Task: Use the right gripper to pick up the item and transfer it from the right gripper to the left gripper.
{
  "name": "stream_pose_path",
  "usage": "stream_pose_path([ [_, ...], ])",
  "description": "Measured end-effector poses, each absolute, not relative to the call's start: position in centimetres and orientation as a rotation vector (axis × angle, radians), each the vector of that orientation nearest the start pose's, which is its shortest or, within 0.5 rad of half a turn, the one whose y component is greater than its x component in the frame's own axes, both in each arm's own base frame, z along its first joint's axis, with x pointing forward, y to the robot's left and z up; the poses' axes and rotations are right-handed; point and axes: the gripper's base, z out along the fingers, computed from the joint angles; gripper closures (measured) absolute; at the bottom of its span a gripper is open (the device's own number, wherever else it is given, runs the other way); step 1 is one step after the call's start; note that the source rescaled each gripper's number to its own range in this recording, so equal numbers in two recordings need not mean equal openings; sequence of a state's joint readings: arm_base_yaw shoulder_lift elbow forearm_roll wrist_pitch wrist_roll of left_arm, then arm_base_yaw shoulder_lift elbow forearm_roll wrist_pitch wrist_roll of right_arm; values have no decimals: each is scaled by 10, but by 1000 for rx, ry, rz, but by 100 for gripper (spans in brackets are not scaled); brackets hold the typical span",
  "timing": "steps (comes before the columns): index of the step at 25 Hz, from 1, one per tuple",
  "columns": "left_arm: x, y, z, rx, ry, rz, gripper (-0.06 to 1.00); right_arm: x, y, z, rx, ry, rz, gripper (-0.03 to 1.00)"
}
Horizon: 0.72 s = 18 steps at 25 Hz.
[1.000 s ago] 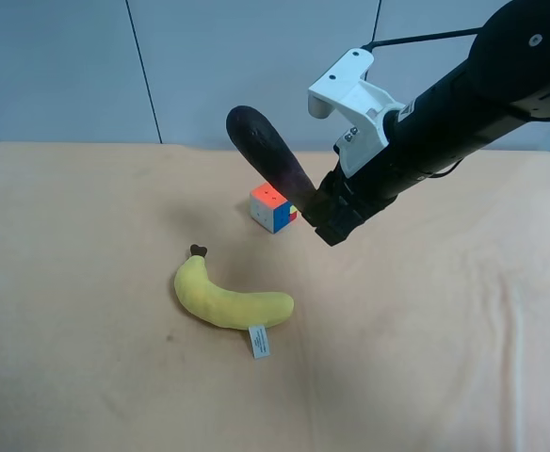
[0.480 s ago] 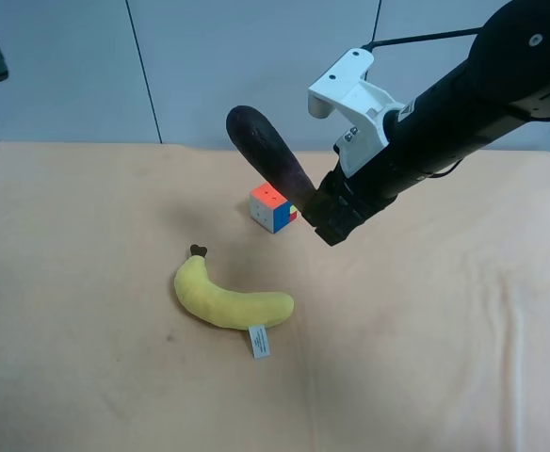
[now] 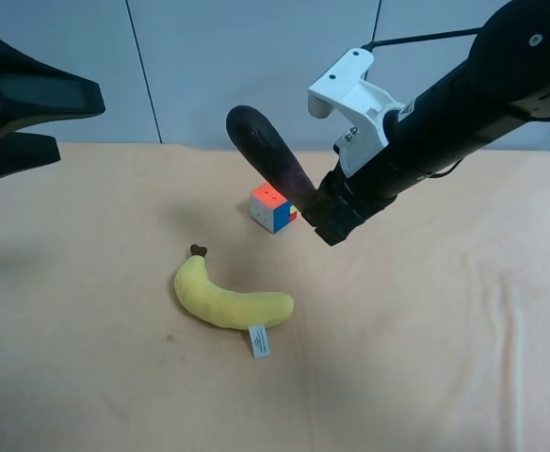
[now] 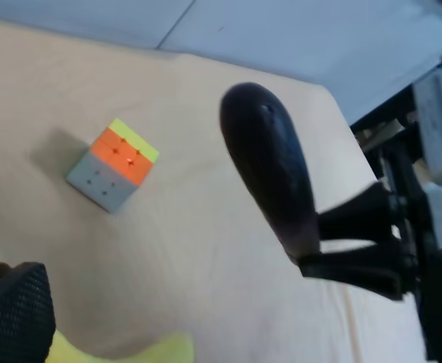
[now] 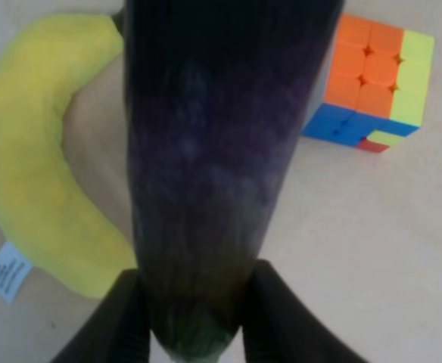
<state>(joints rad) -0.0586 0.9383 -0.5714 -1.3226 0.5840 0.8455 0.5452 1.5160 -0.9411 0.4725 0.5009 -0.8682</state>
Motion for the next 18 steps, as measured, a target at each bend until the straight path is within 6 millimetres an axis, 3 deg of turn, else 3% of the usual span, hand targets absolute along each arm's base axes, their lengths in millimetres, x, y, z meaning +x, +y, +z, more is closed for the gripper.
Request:
stream_pose_path([
  [11, 215, -63, 273, -55, 2002, -935, 1, 252, 176, 237, -1272, 2161, 317, 97],
  [18, 228, -63, 258, -10, 2046, -890, 8, 252, 176, 237, -1272, 2161, 317, 97],
])
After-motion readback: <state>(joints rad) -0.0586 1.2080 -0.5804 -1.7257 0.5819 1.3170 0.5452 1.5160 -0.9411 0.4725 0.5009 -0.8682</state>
